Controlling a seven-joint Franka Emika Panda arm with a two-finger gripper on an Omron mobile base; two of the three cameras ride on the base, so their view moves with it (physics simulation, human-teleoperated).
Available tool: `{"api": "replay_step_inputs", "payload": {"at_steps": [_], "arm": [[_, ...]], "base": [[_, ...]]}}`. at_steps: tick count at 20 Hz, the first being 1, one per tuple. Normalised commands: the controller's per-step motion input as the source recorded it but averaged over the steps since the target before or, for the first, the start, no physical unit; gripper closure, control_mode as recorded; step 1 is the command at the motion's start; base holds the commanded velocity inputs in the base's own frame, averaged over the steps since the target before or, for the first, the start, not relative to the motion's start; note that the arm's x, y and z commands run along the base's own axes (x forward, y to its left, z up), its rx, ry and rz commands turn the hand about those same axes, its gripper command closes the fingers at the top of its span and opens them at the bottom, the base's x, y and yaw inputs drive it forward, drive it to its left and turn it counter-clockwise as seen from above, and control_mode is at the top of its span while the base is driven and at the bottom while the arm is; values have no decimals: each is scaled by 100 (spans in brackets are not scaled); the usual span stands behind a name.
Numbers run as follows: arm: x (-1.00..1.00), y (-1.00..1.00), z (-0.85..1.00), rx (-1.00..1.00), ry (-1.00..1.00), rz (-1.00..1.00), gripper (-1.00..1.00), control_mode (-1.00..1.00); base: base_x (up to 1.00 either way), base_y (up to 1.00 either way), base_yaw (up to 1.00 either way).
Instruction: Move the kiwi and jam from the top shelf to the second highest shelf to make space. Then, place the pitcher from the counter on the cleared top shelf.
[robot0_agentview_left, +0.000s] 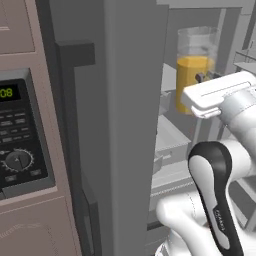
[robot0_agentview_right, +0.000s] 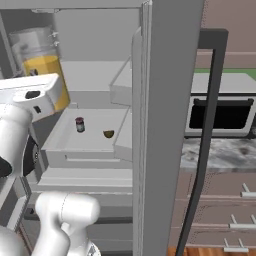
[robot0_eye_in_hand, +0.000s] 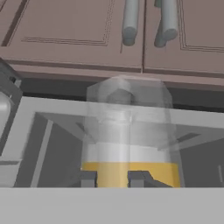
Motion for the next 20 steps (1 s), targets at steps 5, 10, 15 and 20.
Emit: {"api": "replay_step_inputs", "payload": {"at_steps": [5, 10, 15, 20], "arm": [[37, 0, 0, 0, -11, 0, 100, -100], [62, 0, 0, 1, -1, 0, 100, -100], [73, 0, 0, 1, 0, 0, 100, -100], [76, 0, -6, 1, 0, 0, 100, -100]], "base": [[0, 0, 0], [0, 0, 0], [0, 0, 0], [0, 0, 0]]}}
